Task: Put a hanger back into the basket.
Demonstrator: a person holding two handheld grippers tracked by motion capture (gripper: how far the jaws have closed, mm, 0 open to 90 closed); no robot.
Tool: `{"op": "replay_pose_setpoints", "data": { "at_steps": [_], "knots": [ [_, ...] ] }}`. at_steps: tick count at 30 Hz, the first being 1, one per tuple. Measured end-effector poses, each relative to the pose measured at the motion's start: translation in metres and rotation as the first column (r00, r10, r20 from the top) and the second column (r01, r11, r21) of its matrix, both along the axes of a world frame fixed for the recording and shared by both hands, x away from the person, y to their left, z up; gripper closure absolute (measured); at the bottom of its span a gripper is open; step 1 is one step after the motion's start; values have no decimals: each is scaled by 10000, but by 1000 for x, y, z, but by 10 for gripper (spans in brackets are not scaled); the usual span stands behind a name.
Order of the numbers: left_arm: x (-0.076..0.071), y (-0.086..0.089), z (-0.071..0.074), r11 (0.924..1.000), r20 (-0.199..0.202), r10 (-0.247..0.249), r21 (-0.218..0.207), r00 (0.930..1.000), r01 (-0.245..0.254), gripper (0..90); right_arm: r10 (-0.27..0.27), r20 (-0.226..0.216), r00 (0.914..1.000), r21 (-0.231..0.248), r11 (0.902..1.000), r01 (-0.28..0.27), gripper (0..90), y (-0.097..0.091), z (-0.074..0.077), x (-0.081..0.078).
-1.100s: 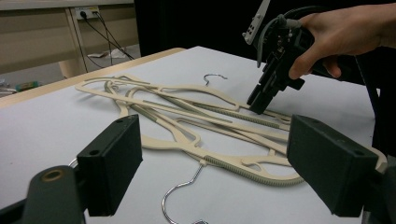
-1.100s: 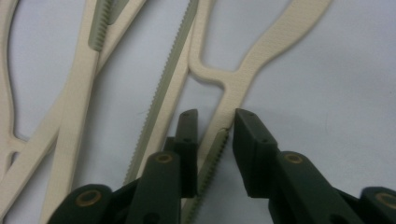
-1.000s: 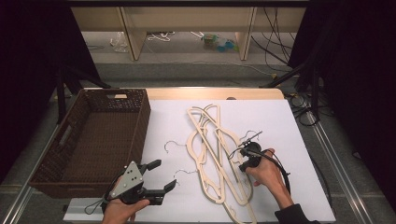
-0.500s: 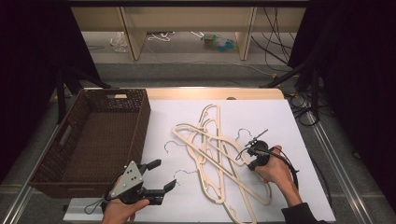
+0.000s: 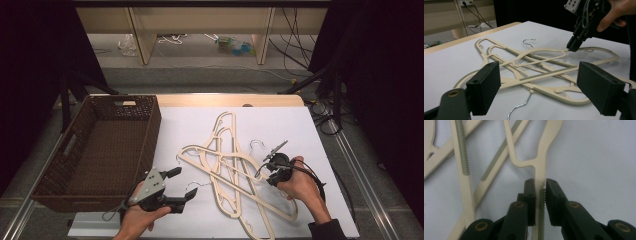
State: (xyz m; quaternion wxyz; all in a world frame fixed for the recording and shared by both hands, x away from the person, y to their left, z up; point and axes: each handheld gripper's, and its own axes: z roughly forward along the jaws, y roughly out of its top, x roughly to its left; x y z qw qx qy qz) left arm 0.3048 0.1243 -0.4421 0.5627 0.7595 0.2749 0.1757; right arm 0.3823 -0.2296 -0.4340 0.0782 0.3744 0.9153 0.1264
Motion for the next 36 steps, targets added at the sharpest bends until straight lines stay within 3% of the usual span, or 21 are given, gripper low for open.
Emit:
{"op": "replay_pose_setpoints", "data": {
  "at_steps": [1, 2, 5, 6, 9, 11, 12, 13, 15, 16, 17, 18, 19, 22, 24, 25, 28, 30, 32, 35, 36],
  "knots": [
    [0, 0, 0, 10000, 0, 0, 0, 10000, 0, 192, -65, -27, 10000, -65, 10000, 64, 800, 1, 2, -2],
    [5, -5, 1, 9993, 65, -70, 366, 10000, 68, 192, -65, -27, 10000, -65, 10000, 64, 800, 1, 2, -2],
    [24, -30, 1, 9974, -220, 14, 720, 9998, 2, 206, 112, 51, 9999, 6, 9999, -112, 800, 0, 5, -6],
    [29, -37, 2, 9952, -398, -153, 958, 9991, 190, 208, 147, -40, 9999, -22, 9999, -147, 800, -1, 6, -7],
    [44, -56, 0, 9858, -241, -325, 1640, 9992, 361, 215, 398, 144, 9991, -124, 9991, -396, 800, -1, 8, -12],
    [53, -68, -3, 9724, -476, -520, 2250, 9975, 615, 217, 483, 251, 9985, -86, 9988, -481, 800, 0, 11, -15],
    [58, -72, -5, 9584, -341, -583, 2779, 9977, 655, 219, 571, 200, 9982, -96, 9983, -569, 800, 0, 13, -16],
    [63, -77, -8, 9498, -370, -573, 3059, 9977, 659, 221, 570, 247, 9981, -96, 9983, -568, 800, 1, 14, -18],
    [72, -84, -14, 9507, -843, -540, 3004, 9950, 770, 223, 736, 254, 9970, -103, 9973, -734, 800, 2, 16, -20],
    [79, -89, -20, 9402, -839, -438, 3335, 9955, 694, 235, 780, 256, 9966, -150, 9969, -776, 800, 5, 18, -23],
    [79, -89, -20, 9402, -839, -438, 3335, 9955, 694, 245, 780, 256, 9966, -150, 9969, -776, 800, 5, 18, -23],
    [83, -92, -24, 9283, -945, -470, 3636, 9944, 784, 245, 858, 249, 9960, -156, 9962, -855, 800, 6, 19, -24],
    [85, -94, -26, 9280, -1084, -456, 3635, 9931, 823, 254, 904, 359, 9953, -148, 9958, -899, 800, 7, 20, -26],
    [91, -98, -29, 9132, -1106, -482, 3978, 9927, 886, 266, 997, 302, 9946, -201, 9949, -991, 801, 10, 21, -30],
    [94, -102, -31, 9138, -1201, -557, 3938, 9912, 990, 285, 1141, 331, 9929, -239, 9933, -1133, 800, 12, 22, -32],
    [96, -102, -31, 9079, -1261, -599, 4054, 9902, 1066, 294, 1192, 376, 9922, -265, 9926, -1182, 800, 13, 22, -33],
    [100, -106, -31, 9047, -1399, -733, 4074, 9875, 1248, 334, 1249, 356, 9915, -282, 9919, -1239, 800, 14, 23, -35],
    [103, -109, -32, 8954, -1433, -898, 4218, 9856, 1429, 356, 1308, 346, 9908, -305, 9911, -1298, 800, 15, 25, -37],
    [105, -111, -34, 8951, -1515, -948, 4195, 9839, 1508, 361, 1253, 354, 9915, -320, 9917, -1242, 800, 16, 25, -38],
    [109, -114, -37, 8791, -1649, -1150, 4422, 9796, 1776, 389, 1321, 452, 9902, -331, 9909, -1307, 800, 16, 27, -39],
    [109, -115, -38, 8811, -1701, -1118, 4386, 9791, 1769, 391, 1361, 447, 9897, -347, 9903, -1346, 800, 16, 27, -40]
  ]
}}
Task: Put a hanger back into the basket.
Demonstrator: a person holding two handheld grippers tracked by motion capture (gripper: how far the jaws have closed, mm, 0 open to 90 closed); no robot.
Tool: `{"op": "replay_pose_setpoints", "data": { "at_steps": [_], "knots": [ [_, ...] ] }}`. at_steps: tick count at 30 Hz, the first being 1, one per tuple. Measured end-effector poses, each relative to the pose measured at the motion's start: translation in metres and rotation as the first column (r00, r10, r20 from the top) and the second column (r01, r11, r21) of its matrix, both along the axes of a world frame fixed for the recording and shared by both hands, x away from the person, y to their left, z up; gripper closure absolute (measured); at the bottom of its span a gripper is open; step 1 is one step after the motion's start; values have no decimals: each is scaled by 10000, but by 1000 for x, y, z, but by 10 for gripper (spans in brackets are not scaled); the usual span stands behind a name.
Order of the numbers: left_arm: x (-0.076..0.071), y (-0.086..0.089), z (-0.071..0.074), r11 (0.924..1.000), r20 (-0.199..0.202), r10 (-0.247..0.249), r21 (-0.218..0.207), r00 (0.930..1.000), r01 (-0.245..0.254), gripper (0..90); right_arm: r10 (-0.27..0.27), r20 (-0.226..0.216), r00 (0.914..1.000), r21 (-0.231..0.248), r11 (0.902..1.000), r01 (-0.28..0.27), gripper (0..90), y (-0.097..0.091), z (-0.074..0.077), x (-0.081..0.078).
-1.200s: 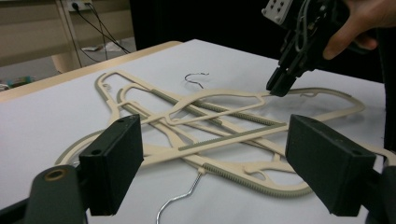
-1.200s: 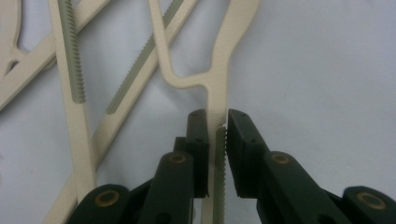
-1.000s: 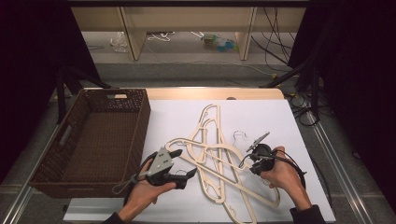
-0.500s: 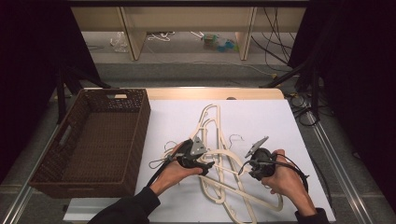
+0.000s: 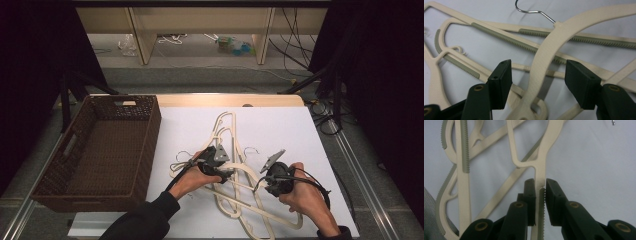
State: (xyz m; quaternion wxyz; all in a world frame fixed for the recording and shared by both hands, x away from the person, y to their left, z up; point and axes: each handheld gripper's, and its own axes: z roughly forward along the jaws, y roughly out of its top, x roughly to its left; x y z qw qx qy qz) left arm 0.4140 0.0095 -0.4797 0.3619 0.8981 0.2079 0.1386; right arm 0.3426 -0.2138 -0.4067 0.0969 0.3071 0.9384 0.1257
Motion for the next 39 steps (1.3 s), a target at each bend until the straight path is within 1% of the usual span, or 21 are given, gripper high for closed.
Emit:
{"op": "replay_pose_setpoints", "data": {
  "at_steps": [5, 10, 11, 13, 14, 15, 16, 17, 21, 22, 24, 25, 28, 29, 30, 33, 34, 35, 37, 38, 39],
  "knots": [
    [3, -5, -2, 9992, 29, -251, 309, 9997, 250, 435, 48, 59, 10000, 2, 10000, -48, 799, 1, 2, -2],
    [7, -8, -3, 9987, 3, -465, 189, 9989, 465, 495, 87, 96, 9999, 0, 10000, -87, 799, 1, 2, -3],
    [8, -7, -3, 9985, -62, -530, 109, 9986, 530, 540, 100, 39, 9999, -8, 10000, -100, 799, 1, 2, -3],
    [8, -7, -3, 9984, -116, -555, 81, 9984, 556, 554, 106, 59, 9999, 2, 9999, -106, 799, 1, 2, -3],
    [9, -7, -4, 9971, -140, -759, 60, 9970, 760, 593, 141, 51, 9999, -4, 9999, -141, 799, 1, 2, -3],
    [9, -7, -4, 9971, -140, -759, 60, 9970, 760, 607, 141, 51, 9999, -4, 9999, -141, 799, 1, 2, -3],
    [10, -7, -4, 9962, -235, -860, 78, 9960, 862, 607, 142, 52, 9999, -7, 9999, -142, 799, 1, 2, -3],
    [11, -5, -2, 9915, -265, -1230, 386, 9920, 1240, 662, 159, 55, 9999, -26, 9999, -159, 799, 1, 2, -3],
    [12, -4, 2, 9871, -300, -1466, 608, 9887, 1482, 689, 184, 46, 9998, -23, 9998, -184, 799, 1, 2, -3],
    [11, -5, 1, 9912, -331, -1284, 280, 9912, 1293, 695, 229, 40, 9997, -21, 9997, -229, 798, 1, 2, -3],
    [10, -3, 4, 9886, -464, -1441, 374, 9885, 1459, 704, 287, 16, 9996, 13, 9996, -287, 798, 0, 2, -3],
    [12, -1, 7, 9821, -436, -1727, 692, 9840, 1754, 710, 315, 0, 9995, 62, 9995, -315, 799, -1, 2, -3],
    [10, 2, 13, 9794, -488, -1911, 567, 9803, 1938, 717, 514, 82, 9986, 162, 9985, -515, 798, -4, 1, -3],
    [9, 4, 15, 9788, -527, -1971, 468, 9790, 1995, 721, 427, 6, 9991, 312, 9986, -427, 797, -7, 1, -5],
    [6, 4, 16, 9826, -619, -1843, 109, 9809, 1853, 721, 427, 6, 9991, 312, 9986, -427, 797, -7, 1, -5],
    [3, 11, 23, 9771, -726, -2120, 18, 9746, 2127, 728, 320, -62, 9995, 684, 9972, -315, 798, -13, 1, -6],
    [1, 12, 25, 9772, -738, -2122, -105, 9744, 2120, 731, 389, -46, 9992, 750, 9964, -385, 798, -14, 0, -6],
    [0, 14, 28, 9756, -729, -2191, -30, 9730, 2195, 734, 340, -75, 9994, 834, 9960, -333, 796, -15, 1, -7],
    [-2, 17, 31, 9742, -871, -2255, -267, 9704, 2240, 739, 213, -46, 9998, 988, 9949, -208, 767, -17, 1, -8],
    [-3, 20, 34, 9738, -925, -2267, -389, 9696, 2240, 748, 55, 4, 10000, 1256, 9921, -55, 689, -19, 4, -8],
    [-4, 22, 36, 9738, -1014, -2252, -544, 9690, 2207, 748, 55, 4, 10000, 1256, 9921, -55, 689, -19, 4, -8]
  ]
}}
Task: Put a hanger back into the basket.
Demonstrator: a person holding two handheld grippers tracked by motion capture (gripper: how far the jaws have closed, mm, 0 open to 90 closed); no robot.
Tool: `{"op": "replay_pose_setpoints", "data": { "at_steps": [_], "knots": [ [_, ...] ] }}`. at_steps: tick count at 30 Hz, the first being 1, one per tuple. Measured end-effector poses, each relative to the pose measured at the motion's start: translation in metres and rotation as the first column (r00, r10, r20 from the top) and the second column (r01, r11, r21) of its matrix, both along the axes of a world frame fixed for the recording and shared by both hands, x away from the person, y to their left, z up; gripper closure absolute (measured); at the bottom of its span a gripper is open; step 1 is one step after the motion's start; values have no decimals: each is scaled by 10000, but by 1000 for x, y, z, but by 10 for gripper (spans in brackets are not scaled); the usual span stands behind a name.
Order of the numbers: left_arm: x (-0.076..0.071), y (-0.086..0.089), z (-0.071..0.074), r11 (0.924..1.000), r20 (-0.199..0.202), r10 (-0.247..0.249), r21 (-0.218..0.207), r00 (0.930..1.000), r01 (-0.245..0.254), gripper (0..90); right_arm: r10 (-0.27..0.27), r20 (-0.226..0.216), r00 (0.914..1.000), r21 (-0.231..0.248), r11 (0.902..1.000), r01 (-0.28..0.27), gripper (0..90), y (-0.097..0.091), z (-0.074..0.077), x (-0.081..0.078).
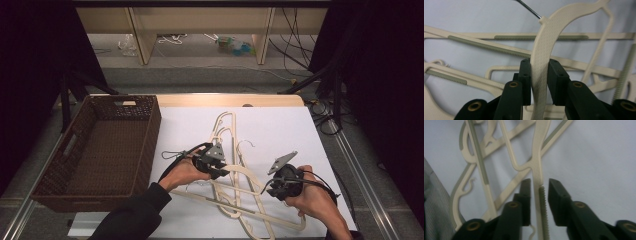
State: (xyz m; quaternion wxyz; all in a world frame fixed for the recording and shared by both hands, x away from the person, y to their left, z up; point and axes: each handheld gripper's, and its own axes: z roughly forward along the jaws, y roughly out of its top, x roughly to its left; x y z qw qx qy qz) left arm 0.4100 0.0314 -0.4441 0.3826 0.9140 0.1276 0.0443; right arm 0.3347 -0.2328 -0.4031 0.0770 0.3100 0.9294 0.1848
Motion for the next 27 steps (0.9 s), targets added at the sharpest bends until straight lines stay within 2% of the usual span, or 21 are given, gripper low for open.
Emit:
{"op": "replay_pose_setpoints", "data": {
  "at_steps": [1, 4, 5, 6, 8, 10, 12, 13, 14, 15, 17, 18, 19, 20, 21, 22, 24, 25, 26, 27],
  "knots": [
    [-2, 5, 4, 9992, -378, 91, -390, 9992, -106, 758, -36, 68, 10000, 159, 9999, 34, 645, -2, 3, -1],
    [-4, 9, 9, 9980, -618, 21, -633, 9981, -60, 766, -166, 236, 9996, 381, 9991, 157, 623, -4, 7, -3],
    [-6, 11, 11, 9979, -630, -54, -645, 9980, 13, 770, -52, 299, 9995, 489, 9988, 37, 608, -5, 9, -4],
    [-10, 13, 14, 9971, -901, -120, -757, 9959, 51, 777, -216, 381, 9990, 707, 9973, 189, 579, -7, 13, -6],
    [-13, 14, 16, 9962, -1018, -153, -864, 9947, 65, 781, -287, 418, 9987, 823, 9963, 252, 569, -8, 15, -7],
    [-17, 15, 21, 9960, -1394, -80, -892, 9902, -45, 790, -256, 558, 9981, 941, 9954, 203, 551, -10, 18, -8],
    [-21, 17, 25, 9950, -1661, -275, -997, 9857, 110, 799, -328, 650, 9973, 953, 9951, 265, 537, -12, 20, -11],
    [-23, 18, 27, 9948, -1777, -391, -1000, 9833, 215, 806, -269, 838, 9961, 1000, 9948, 185, 532, -13, 21, -11],
    [-26, 18, 29, 9936, -1931, -346, -1122, 9806, 129, 812, -414, 851, 9955, 1112, 9933, 318, 530, -14, 22, -13],
    [-28, 19, 31, 9935, -2012, -414, -1118, 9787, 191, 817, -486, 782, 9958, 1190, 9921, 390, 527, -15, 24, -15],
    [-32, 20, 35, 9923, -2146, -527, -1208, 9753, 270, 832, -508, 987, 9938, 1392, 9896, 368, 524, -18, 27, -18],
    [-35, 21, 37, 9929, -2413, -374, -1186, 9697, 88, 844, -437, 1279, 9908, 1438, 9893, 251, 518, -21, 29, -19],
    [-38, 22, 39, 9921, -2730, -322, -1251, 9615, -23, 851, -476, 1215, 9915, 1477, 9886, 294, 518, -22, 31, -21],
    [-37, 22, 40, 9904, -2705, -490, -1378, 9615, 117, 851, -476, 1215, 9915, 1477, 9886, 294, 518, -22, 31, -21],
    [-39, 22, 42, 9890, -2745, -443, -1480, 9606, 34, 856, -544, 1237, 9908, 1529, 9876, 352, 517, -23, 32, -23],
    [-40, 23, 43, 9853, -3033, -356, -1700, 9522, -174, 859, -650, 1243, 9901, 1665, 9851, 438, 515, -23, 32, -24],
    [-42, 24, 45, 9832, -3171, -163, -1775, 9483, -425, 862, -665, 1339, 9888, 1776, 9832, 421, 506, -26, 32, -26],
    [-42, 24, 47, 9804, -3165, -75, -1889, 9485, -553, 862, -697, 1303, 9890, 1819, 9823, 453, 504, -28, 33, -27],
    [-43, 25, 48, 9803, -3154, 0, -1874, 9489, -623, 862, -720, 1465, 9866, 1971, 9795, 422, 499, -29, 33, -28],
    [-43, 26, 50, 9778, -3268, 108, -1942, 9450, -783, 862, -727, 1360, 9880, 1940, 9799, 454, 494, -31, 35, -29]
  ]
}}
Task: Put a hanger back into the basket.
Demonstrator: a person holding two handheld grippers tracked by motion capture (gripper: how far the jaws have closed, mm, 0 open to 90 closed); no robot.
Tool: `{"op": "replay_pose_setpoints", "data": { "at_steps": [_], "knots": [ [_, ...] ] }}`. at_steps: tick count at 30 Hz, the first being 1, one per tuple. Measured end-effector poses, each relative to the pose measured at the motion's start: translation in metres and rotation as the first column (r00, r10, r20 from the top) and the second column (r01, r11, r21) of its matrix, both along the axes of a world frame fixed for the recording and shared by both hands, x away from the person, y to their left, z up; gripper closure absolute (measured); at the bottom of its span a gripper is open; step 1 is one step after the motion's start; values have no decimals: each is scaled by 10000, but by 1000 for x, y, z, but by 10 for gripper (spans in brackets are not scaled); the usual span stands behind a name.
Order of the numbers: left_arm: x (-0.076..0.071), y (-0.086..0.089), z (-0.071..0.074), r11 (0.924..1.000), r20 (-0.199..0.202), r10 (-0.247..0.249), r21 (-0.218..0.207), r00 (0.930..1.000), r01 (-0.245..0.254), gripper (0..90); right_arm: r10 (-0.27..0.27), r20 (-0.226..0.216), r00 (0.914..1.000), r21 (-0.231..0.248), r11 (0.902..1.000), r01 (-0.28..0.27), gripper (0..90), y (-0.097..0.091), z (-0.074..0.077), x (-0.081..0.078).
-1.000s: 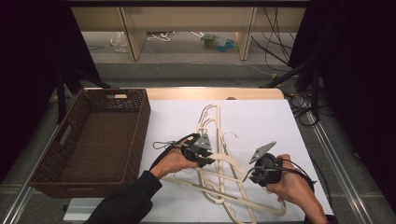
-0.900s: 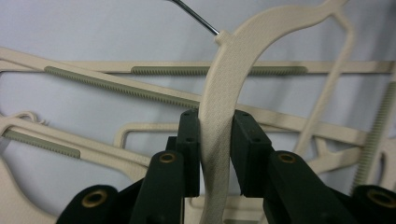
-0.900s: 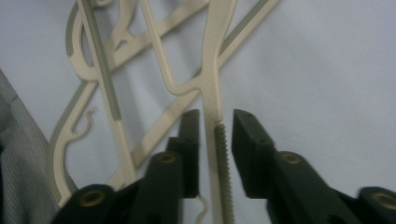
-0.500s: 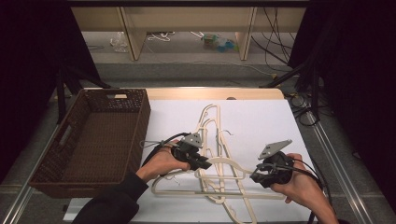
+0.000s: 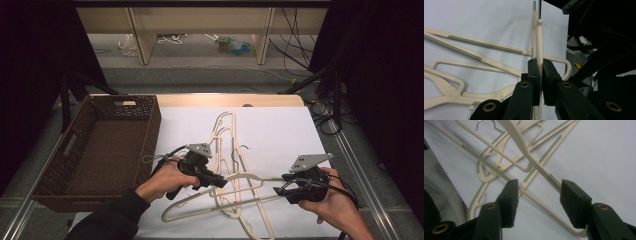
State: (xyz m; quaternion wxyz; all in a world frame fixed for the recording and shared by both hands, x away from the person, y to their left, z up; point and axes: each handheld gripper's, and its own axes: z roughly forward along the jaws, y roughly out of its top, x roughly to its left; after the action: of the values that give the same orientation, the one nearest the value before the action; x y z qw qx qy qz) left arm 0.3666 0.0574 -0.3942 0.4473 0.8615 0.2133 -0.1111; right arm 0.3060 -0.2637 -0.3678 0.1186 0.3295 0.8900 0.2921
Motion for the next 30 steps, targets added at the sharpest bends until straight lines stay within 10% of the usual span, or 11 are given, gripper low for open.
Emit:
{"op": "replay_pose_setpoints", "data": {
  "at_steps": [9, 19, 25, 28, 29, 30],
  "knots": [
    [8, 26, 21, 9949, -233, 1006, -19, 9947, -1007, 862, -127, 9, 9999, 254, 9996, 127, 484, -7, 2, -9],
    [13, 61, 69, 9855, 515, 1496, 725, 9874, -1531, 862, 35, 13, 10000, 196, 9998, -35, 484, -6, -4, -10],
    [18, 102, 100, 9639, 863, 2533, 619, 9635, -2589, 862, 88, -51, 9999, 185, 9998, -87, 484, -5, -7, -10],
    [20, 130, 113, 9441, 1115, 3169, 575, 9419, -3245, 861, 47, -130, 9999, 189, 9998, -44, 484, -6, -9, -10],
    [22, 151, 121, 9272, 1226, 3630, 511, 9237, -3712, 861, 27, -134, 9999, 205, 9998, -24, 484, -6, -10, -10],
    [22, 151, 121, 9272, 1226, 3630, 511, 9237, -3712, 861, 27, -134, 9999, 205, 9998, -24, 484, -6, -10, -10]
  ]
}}
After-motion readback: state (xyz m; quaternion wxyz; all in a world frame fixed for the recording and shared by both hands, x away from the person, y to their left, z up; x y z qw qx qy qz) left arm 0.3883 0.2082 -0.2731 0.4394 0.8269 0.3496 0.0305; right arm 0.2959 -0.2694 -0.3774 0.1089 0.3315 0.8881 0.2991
